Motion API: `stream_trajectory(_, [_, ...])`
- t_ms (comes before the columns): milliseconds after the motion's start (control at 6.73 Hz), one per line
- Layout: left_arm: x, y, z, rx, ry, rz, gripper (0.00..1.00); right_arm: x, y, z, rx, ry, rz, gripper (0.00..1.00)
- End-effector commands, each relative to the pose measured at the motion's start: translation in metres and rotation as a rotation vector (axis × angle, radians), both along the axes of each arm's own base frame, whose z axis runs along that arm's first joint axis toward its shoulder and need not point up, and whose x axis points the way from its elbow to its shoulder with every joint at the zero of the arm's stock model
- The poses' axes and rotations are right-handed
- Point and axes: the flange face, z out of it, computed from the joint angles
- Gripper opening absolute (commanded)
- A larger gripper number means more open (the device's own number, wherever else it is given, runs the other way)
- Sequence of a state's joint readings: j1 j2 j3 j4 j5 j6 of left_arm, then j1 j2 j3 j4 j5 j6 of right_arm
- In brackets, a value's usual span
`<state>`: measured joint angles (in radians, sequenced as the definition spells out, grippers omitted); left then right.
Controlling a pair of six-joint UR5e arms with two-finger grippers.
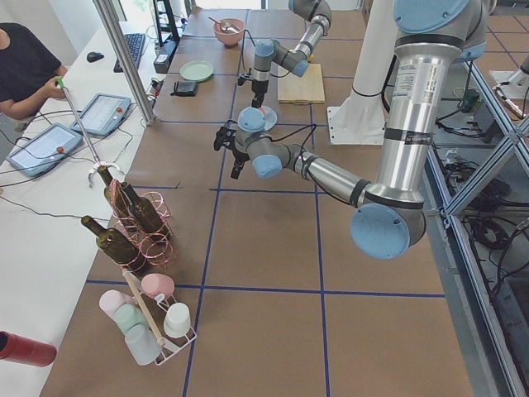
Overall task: Pick orange to plate
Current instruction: 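Carry the orange over the white plate and release it with the right gripper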
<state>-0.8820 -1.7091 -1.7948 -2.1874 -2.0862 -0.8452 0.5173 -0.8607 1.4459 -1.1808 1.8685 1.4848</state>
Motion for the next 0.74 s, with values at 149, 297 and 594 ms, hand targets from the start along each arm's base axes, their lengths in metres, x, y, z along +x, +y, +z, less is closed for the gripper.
stream_trajectory(149, [-0.004, -0.001, -0.001, 0.000, 0.002, 0.000, 1.00, 0.019, 0.002, -0.019, 0.023, -0.043, 0.002, 1.00])
stream_trajectory(297, [-0.015, -0.006, 0.001, 0.003, 0.017, 0.042, 1.00, 0.062, 0.009, -0.039, 0.023, -0.046, 0.019, 1.00])
stream_trajectory(594, [-0.068, -0.015, 0.042, 0.146, -0.084, 0.095, 1.00, 0.203, 0.004, -0.026, -0.059, -0.063, 0.008, 1.00])
